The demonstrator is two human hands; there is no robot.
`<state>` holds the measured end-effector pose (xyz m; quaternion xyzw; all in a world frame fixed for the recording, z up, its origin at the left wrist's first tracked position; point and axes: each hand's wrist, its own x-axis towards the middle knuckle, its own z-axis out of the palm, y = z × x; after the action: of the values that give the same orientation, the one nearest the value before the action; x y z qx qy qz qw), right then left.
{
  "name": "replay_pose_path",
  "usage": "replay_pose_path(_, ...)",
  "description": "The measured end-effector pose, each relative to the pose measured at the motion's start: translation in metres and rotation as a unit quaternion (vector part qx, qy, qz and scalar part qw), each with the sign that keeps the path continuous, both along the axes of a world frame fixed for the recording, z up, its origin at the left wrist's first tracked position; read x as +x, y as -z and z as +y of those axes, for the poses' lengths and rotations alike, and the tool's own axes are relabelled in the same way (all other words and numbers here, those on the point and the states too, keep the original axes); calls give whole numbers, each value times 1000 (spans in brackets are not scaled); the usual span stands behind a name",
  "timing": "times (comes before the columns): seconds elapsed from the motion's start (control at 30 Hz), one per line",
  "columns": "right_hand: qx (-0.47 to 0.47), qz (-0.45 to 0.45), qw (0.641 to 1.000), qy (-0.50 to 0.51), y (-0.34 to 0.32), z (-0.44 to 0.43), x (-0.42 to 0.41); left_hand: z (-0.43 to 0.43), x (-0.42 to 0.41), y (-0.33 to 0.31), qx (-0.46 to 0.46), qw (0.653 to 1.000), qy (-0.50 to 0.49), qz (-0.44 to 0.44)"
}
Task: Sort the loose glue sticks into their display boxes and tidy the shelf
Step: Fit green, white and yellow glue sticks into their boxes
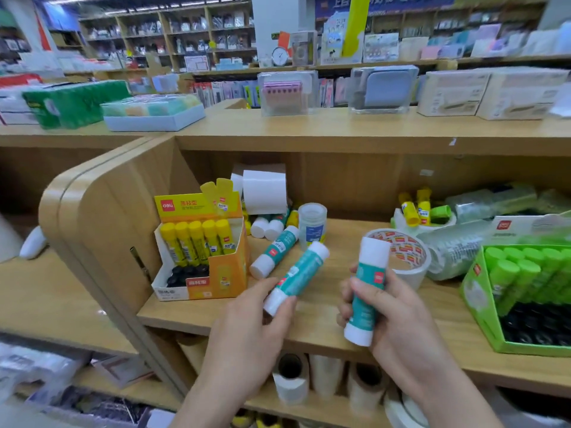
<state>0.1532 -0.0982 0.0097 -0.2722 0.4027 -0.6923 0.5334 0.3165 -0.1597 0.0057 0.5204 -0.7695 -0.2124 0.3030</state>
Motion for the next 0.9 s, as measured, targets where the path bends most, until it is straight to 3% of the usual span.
replay_pose_path(0.03, -8, -15, 1000, 1, -1, 0, 2, 3, 1, -1, 93, 985, 29, 144)
replay_pose_path(0.07, -19, -29, 999, 0, -2, 1, 3, 9, 1, -4, 207, 931, 76, 292)
replay_pose_path(0.13, -40, -49, 998, -6, -4, 2, 7, 23, 0, -9, 365, 780, 129, 492)
replay_pose_path(0.2, -49, -56, 997, -14, -7, 4, 11, 32, -1, -10, 438, 680, 154, 567)
replay_pose_path(0.27, -54, -51, 997, -22, -10, 7, 16, 36, -1, -8, 469, 638, 184, 582)
replay_pose_path(0.37, -53, -16, 998, -8, -13, 12, 19, 38, -2, -4, 470, 655, 194, 559)
replay_pose_path(0.53, -47, 41, 995, 79, -15, 28, 16, 44, -8, 0, 436, 743, 182, 473)
replay_pose_path(0.73, -46, 103, 976, 184, -12, 55, 11, 52, -25, -3, 328, 741, 100, 577)
replay_pose_path(0.9, -15, 122, 971, 203, -7, 79, 1, 60, -39, -1, 175, 845, 129, 488)
